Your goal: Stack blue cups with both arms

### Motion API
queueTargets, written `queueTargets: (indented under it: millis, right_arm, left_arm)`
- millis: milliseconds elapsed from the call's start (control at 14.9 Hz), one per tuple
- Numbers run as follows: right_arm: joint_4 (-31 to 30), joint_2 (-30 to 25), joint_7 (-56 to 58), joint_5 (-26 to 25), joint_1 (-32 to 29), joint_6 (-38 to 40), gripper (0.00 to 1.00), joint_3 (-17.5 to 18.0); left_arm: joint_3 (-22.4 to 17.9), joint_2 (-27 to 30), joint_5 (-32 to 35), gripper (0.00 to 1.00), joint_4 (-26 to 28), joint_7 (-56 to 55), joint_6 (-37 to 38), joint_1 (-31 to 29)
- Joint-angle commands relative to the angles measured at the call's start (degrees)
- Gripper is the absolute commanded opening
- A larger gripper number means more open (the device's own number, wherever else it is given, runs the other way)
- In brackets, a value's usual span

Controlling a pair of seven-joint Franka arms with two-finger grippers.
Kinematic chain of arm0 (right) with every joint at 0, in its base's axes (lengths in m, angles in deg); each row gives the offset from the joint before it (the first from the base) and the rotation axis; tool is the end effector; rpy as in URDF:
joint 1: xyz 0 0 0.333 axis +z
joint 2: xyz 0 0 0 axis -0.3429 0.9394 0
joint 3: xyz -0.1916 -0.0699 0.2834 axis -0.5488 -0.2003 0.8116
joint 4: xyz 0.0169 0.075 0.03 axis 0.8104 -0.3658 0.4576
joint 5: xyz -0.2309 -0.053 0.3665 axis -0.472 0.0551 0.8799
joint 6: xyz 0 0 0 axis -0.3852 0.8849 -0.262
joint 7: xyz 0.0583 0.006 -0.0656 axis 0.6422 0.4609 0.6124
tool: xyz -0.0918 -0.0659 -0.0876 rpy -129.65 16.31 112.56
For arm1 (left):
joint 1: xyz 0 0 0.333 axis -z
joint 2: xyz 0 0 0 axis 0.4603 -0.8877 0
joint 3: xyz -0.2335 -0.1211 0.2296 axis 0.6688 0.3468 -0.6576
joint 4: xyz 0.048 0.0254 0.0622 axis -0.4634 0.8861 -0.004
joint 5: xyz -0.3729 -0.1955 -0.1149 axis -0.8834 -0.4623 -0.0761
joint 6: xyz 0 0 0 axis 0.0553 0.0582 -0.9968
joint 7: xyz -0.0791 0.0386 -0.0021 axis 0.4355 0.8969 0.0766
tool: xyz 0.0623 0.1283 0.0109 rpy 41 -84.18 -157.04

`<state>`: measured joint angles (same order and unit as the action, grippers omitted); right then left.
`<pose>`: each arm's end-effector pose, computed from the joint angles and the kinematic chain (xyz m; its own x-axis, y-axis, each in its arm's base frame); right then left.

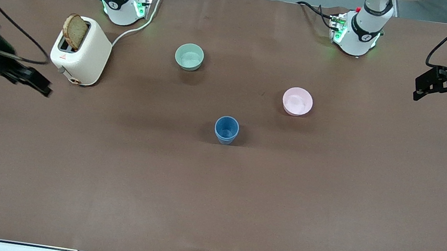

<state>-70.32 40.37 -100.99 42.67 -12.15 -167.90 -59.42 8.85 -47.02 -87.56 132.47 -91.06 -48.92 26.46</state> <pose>0.6334 0.0083 0.6123 0.9759 -0.2153 0.0352 -0.2143 -0.9764 -0.0280 0.5746 -0.0763 0.6603 0.9975 -0.0706 0.0035 -0.0705 -0.9974 -0.0173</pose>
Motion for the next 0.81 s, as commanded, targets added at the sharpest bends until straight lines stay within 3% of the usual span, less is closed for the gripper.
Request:
queueTargets:
  millis: [0,269,739]
  right_arm:
    - [-1.84,-3.82,11.08,0.08,-8.05,3.28,1.0,2.31]
    - [-1.75,-4.0,17.27,0.44,-14.66,4.87,1.0,6.17]
    - [-1.66,-3.92,17.18,0.35,-14.23,4.7,1.0,6.36]
  left_arm:
    - [0.33,0.51,0.94,1.0,0.2,0.6,-0.32,-0.19]
    - [0.33,0.42,0.94,1.0,0.2,0.6,-0.32,-0.19]
    - [0.33,0.42,0.94,1.0,-0.06,1.3,0.21,-0.45]
